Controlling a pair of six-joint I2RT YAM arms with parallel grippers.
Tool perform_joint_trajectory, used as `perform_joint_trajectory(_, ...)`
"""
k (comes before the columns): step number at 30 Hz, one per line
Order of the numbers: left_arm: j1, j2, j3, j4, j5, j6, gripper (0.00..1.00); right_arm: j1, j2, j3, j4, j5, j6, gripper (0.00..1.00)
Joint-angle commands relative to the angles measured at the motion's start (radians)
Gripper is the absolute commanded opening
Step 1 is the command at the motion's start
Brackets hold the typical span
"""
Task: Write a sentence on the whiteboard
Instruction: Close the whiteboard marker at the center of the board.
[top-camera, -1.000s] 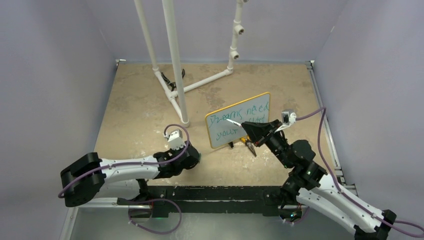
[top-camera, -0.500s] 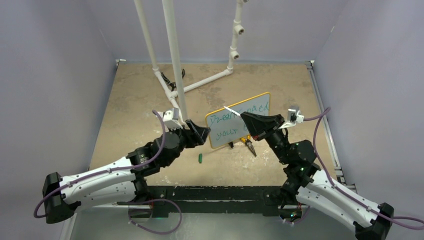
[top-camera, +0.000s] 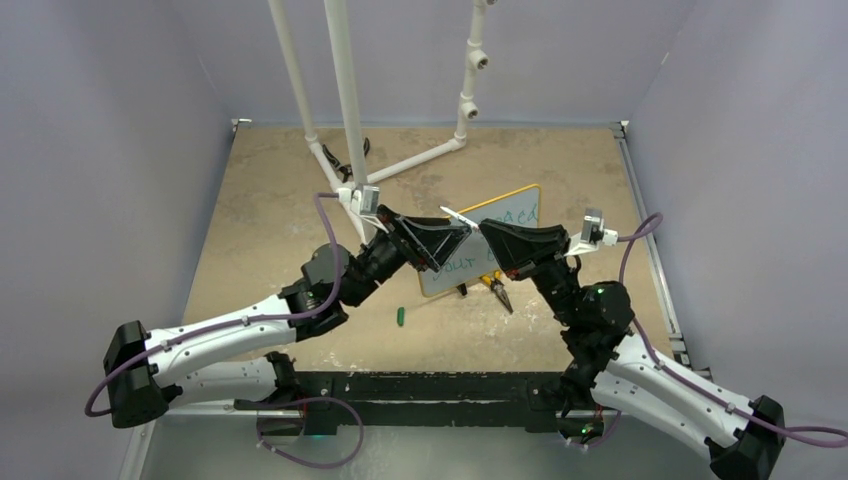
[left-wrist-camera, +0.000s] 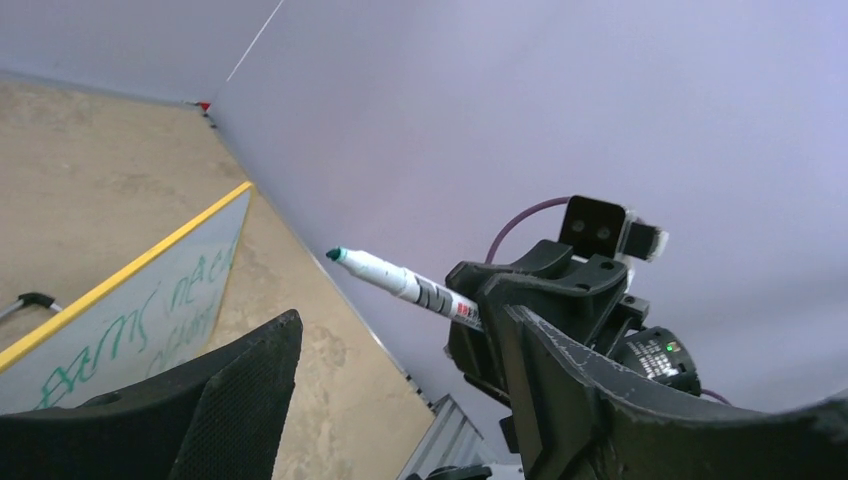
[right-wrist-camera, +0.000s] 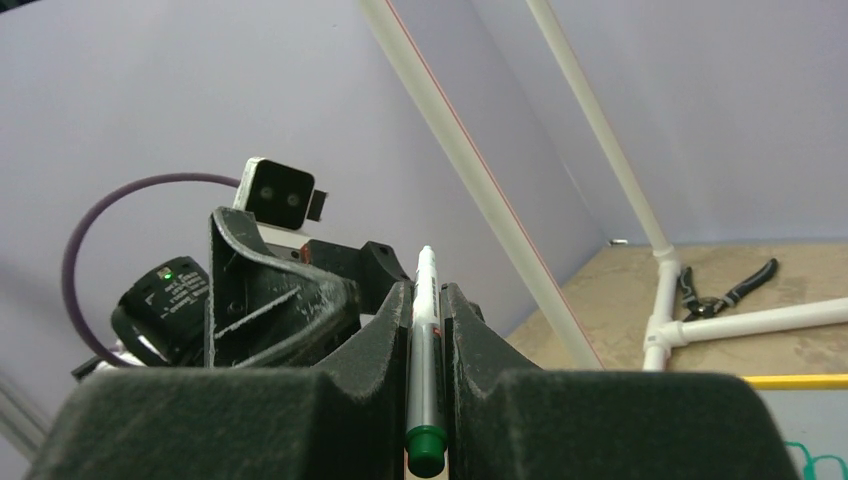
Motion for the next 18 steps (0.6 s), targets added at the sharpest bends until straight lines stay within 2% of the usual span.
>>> perform_joint_trajectory(1, 0.004, -0.008, -0.02, 0.208, 0.013, -0.002, 0.71, 0.001, -0.005, -0.007, 0.076, -0.038, 0.034, 0.0)
perform_joint_trajectory(6, 0.004, 0.019, -0.02, 0.263, 0.006, -0.036, 0.63, 0.001, -0.001, -0.021, 0.089, -0.047, 0.04, 0.0)
perform_joint_trajectory(10, 0.004, 0.054, 0.01, 0.255, 0.035, -0.054, 0.52, 0.001, 0.0, -0.024, 0.095, -0.052, 0.042, 0.0)
perform_joint_trajectory(11, 0.004, 0.06, 0.012, 0.261, 0.04, -0.059, 0.48, 0.002, 0.0, -0.025, 0.096, -0.053, 0.042, 0.0)
perform_joint_trajectory(17, 0.004, 0.078, 0.01, 0.267, 0.021, -0.091, 0.02, 0.002, -0.004, -0.023, 0.058, -0.065, 0.04, 0.0)
perform_joint_trajectory(18, 0.004, 0.079, 0.009, 0.264, 0.016, -0.092, 0.0, 0.001, -0.008, -0.018, 0.037, -0.067, 0.036, 0.0)
